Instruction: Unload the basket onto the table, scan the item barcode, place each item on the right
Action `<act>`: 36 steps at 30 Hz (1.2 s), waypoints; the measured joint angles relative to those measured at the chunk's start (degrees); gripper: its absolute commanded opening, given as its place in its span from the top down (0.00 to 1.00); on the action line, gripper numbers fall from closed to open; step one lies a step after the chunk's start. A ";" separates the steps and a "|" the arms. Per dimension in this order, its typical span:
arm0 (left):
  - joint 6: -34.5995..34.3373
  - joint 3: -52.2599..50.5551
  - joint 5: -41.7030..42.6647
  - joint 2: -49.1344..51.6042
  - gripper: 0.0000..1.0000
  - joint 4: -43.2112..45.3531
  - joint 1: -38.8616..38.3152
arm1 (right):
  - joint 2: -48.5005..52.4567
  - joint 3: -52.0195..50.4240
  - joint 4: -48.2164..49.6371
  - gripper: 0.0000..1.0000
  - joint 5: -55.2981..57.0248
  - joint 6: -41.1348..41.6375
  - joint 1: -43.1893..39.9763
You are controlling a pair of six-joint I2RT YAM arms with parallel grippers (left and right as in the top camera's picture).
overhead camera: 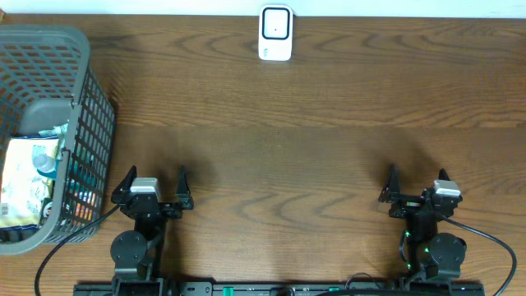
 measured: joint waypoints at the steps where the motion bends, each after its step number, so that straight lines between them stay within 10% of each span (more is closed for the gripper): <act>1: 0.02 0.07 0.09 0.02 0.02 -0.79 -0.02 | 0.09 0.00 -0.09 0.01 -0.04 -0.02 0.00; 36: 0.04 0.39 0.24 0.92 0.02 -1.55 -0.39 | 0.81 0.00 -0.26 0.01 -0.24 -0.02 0.00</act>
